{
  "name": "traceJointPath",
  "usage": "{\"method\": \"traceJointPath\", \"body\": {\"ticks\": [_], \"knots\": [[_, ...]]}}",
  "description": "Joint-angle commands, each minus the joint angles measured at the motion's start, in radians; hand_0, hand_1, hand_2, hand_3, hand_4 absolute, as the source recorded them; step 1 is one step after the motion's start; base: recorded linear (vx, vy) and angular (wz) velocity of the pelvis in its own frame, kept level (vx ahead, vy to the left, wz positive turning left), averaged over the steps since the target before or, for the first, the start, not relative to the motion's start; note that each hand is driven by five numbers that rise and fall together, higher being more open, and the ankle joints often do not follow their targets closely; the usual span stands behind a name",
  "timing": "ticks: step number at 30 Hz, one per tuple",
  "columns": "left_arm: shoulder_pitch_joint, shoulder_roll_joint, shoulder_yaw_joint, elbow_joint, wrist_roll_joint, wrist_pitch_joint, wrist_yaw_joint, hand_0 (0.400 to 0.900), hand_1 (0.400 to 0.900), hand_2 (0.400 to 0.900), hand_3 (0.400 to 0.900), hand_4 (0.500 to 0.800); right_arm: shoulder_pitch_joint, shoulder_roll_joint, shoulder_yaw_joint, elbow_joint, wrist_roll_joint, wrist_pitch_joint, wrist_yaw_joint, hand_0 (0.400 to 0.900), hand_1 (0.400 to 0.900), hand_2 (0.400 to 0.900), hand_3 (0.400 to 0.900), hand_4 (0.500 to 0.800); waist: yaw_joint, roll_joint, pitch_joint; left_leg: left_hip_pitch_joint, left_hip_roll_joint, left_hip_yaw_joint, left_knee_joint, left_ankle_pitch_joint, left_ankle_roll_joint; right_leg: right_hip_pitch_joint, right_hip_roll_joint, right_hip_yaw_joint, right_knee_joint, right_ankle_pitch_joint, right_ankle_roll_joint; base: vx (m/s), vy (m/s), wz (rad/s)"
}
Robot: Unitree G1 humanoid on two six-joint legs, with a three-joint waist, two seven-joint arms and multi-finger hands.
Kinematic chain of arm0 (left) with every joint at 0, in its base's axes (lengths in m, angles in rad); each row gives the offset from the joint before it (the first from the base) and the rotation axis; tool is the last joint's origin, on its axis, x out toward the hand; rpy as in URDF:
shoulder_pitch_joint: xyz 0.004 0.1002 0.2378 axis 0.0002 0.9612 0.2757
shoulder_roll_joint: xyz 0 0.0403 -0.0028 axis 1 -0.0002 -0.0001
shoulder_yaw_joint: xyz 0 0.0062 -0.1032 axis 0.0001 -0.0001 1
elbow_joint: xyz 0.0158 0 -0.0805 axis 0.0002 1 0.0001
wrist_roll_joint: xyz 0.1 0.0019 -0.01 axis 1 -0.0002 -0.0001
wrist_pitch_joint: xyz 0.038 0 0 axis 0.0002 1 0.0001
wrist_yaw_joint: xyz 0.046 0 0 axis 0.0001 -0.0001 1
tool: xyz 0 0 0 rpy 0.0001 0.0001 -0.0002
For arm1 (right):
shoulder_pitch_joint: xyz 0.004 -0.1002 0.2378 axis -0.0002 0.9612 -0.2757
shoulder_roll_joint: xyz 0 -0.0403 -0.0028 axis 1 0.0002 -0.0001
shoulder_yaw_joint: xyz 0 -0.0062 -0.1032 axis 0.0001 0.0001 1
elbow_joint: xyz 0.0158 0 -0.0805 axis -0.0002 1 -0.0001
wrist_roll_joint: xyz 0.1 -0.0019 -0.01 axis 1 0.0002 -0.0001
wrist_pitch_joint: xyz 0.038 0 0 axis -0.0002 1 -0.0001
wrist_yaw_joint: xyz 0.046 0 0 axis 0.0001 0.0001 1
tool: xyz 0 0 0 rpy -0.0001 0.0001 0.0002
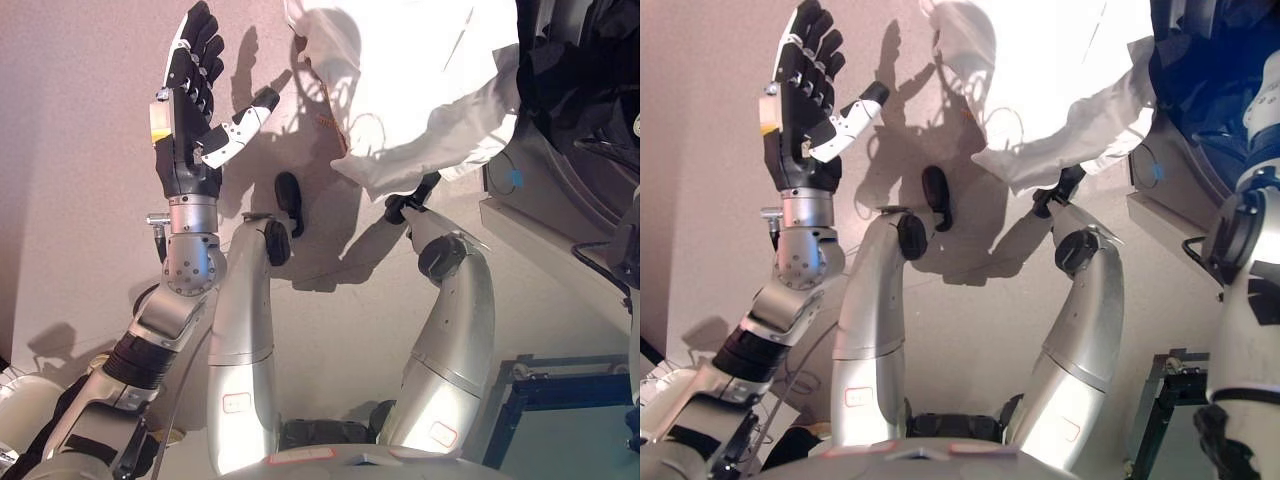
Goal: Put the clothes in the basket into the washing machine.
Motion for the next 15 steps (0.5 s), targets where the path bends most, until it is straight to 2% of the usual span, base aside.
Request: {"method": "traceJointPath", "body": {"ticks": [1,7,10,13,15], "knots": [[0.039,-0.063,-0.018,-0.045,-0.002,-0.085,0.000,0.900,0.900,0.900,0.900,0.800,0.115,-0.085,0.144,-0.030,-0.003,-0.103,0.000,0.900,0.900,0.900,0.900,0.800,-0.046,0.112,-0.234,-0.076,-0.057,-0.084,-0.107,0.051,-0.023,-0.176,0.023,-0.032,0.141,-0.130,0.080,0.00,0.000,-0.05],[0.032,-0.085,-0.001,-0.028,-0.011,-0.082,0.021,0.900,0.900,0.900,0.900,0.800,0.133,-0.009,0.131,-0.107,-0.015,-0.154,-0.023,0.900,0.900,0.900,0.900,0.800,-0.060,0.108,-0.234,-0.078,-0.050,-0.082,-0.099,0.051,-0.023,-0.173,0.031,-0.029,0.138,-0.120,0.080,-0.01,0.010,-0.08],[0.027,-0.101,0.019,-0.025,-0.001,-0.079,0.037,0.900,0.900,0.900,0.900,0.800,0.183,0.060,0.128,-0.277,-0.102,-0.186,-0.063,0.900,0.900,0.900,0.900,0.800,-0.073,0.106,-0.228,-0.075,-0.047,-0.077,-0.100,0.051,-0.021,-0.168,0.036,-0.030,0.132,-0.112,0.080,-0.01,0.038,-0.14],[0.025,-0.112,0.035,-0.021,0.020,-0.078,0.057,0.900,0.900,0.900,0.900,0.800,0.264,0.150,0.096,-0.469,-0.218,-0.193,-0.114,0.900,0.900,0.900,0.900,0.800,-0.088,0.109,-0.223,-0.070,-0.045,-0.074,-0.106,0.054,-0.020,-0.163,0.042,-0.034,0.124,-0.109,0.082,-0.01,0.041,-0.13],[0.025,-0.118,0.043,-0.017,0.026,-0.079,0.065,0.900,0.900,0.900,0.900,0.800,0.322,0.214,0.088,-0.599,-0.293,-0.185,-0.119,0.900,0.900,0.900,0.900,0.800,-0.095,0.108,-0.219,-0.067,-0.045,-0.074,-0.112,0.056,-0.019,-0.159,0.044,-0.036,0.120,-0.108,0.083,0.00,0.014,-0.08]]}}
